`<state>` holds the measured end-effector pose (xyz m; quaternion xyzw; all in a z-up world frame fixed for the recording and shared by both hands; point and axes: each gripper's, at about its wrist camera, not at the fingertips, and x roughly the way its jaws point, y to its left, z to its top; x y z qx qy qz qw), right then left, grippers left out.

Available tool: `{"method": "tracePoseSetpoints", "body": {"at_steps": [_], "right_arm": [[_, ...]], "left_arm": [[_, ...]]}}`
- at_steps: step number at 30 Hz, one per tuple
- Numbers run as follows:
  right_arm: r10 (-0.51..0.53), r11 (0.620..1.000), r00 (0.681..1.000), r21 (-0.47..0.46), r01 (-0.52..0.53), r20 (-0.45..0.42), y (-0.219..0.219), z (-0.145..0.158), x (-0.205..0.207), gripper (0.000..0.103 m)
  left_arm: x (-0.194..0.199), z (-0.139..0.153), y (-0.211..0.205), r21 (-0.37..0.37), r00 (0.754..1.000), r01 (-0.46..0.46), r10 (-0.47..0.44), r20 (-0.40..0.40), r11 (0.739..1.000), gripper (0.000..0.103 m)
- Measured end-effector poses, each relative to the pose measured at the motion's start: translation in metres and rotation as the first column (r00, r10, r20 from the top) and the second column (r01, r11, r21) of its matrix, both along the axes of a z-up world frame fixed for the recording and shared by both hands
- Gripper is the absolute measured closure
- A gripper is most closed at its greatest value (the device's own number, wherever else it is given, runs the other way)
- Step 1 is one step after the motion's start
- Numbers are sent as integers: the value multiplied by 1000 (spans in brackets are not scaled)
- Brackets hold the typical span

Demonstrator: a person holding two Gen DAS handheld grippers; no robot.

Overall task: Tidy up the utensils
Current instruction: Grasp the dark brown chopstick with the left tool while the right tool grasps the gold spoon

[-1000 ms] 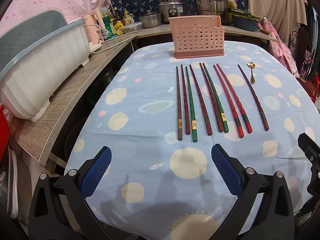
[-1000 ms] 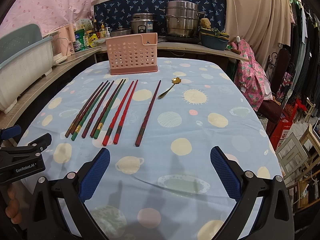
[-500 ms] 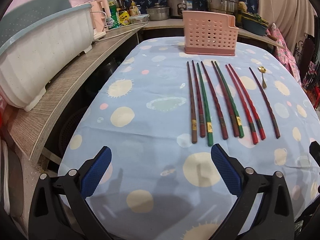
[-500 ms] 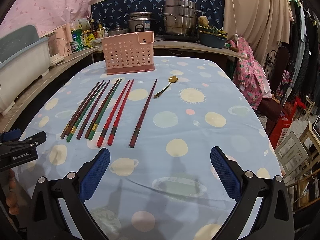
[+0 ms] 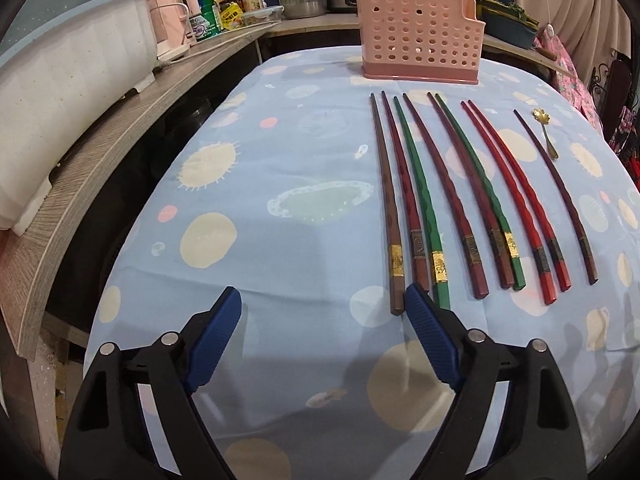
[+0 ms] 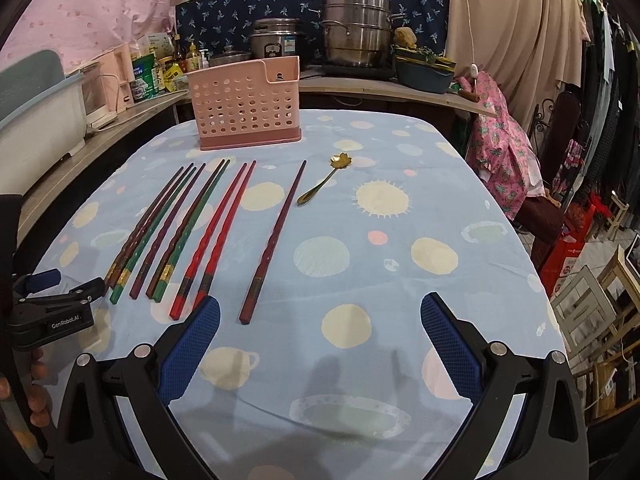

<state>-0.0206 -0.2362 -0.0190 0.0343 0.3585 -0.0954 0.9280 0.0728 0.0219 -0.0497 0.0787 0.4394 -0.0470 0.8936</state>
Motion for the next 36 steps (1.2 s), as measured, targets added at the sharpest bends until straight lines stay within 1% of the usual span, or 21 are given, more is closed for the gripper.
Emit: {"method": "tracePoseSetpoints", "body": {"at_steps": [1,3,7,9,10,11,12,13,14,16,17,19,20,21,22,23,27,30,32,35,36], "right_arm": [[0,1000,1000,0,0,-1,-1,0,3,7],[0,1000,1000,-4,0,-2,-3,-1,10,7],[-7,1000,1000,-5,7,-7,-10,-2,30,7],[-12,1000,1000,3,12,-6,-17,-1,45,7],[-15,1000,1000,7,16,-7,-20,-1,53,8],[-19,1000,1000,14,19,-8,-23,-1,62,9],[-24,999,1000,23,25,-9,-27,-1,71,13],[-27,999,1000,33,28,-13,-29,-2,81,16],[-25,999,1000,41,26,-18,-31,-3,91,18],[-21,999,999,47,23,-38,-32,-9,110,28],[-18,998,998,55,21,-54,-32,-12,118,31],[-12,997,996,77,18,-84,-32,-20,134,42],[-13,996,996,85,21,-93,-32,-23,140,45],[-15,996,995,91,25,-101,-32,-25,145,50],[-16,995,994,99,27,-111,-32,-27,151,54],[-17,994,993,108,30,-119,-33,-29,156,55],[-25,992,988,116,43,-151,-33,-38,171,69],[-23,996,988,79,35,-150,-29,-39,172,72],[-13,997,989,72,24,-149,-28,-39,169,73],[3,997,989,76,8,-145,-29,-39,159,81],[8,996,989,84,5,-144,-30,-39,155,86]], "left_arm": [[1,0,-1,2,1000,3,-3,1,1000,24],[4,-3,-2,11,1000,9,-9,-6,1000,31],[8,-4,1,-1,1000,6,-6,-10,1000,33],[11,-4,3,-11,1000,4,-4,-15,1000,37],[13,-4,4,-17,1000,3,-3,-17,1000,38],[14,-4,5,-24,1000,2,-2,-20,1000,42],[16,-4,4,-32,1000,5,-6,-22,999,47],[17,-4,3,-36,1000,9,-10,-24,999,49],[17,-3,2,-38,1000,12,-13,-25,999,54],[20,-3,-1,-50,999,25,-26,-31,998,62],[20,-2,-2,-56,999,30,-32,-34,998,68],[22,-2,-4,-65,998,36,-39,-40,997,73],[23,-2,-4,-69,998,41,-43,-41,997,77],[24,-2,-5,-71,998,43,-47,-42,997,79],[24,-2,-5,-72,998,45,-48,-43,996,81],[25,-2,-5,-75,998,46,-50,-44,996,84],[27,-2,-4,-80,998,46,-49,-43,996,87],[28,-3,-3,-87,998,47,-51,-43,995,87],[27,-3,-2,-94,998,46,-50,-44,995,87],[26,-2,-2,-97,998,45,-49,-44,994,89],[26,-2,-2,-97,998,45,-49,-44,994,90]]}}
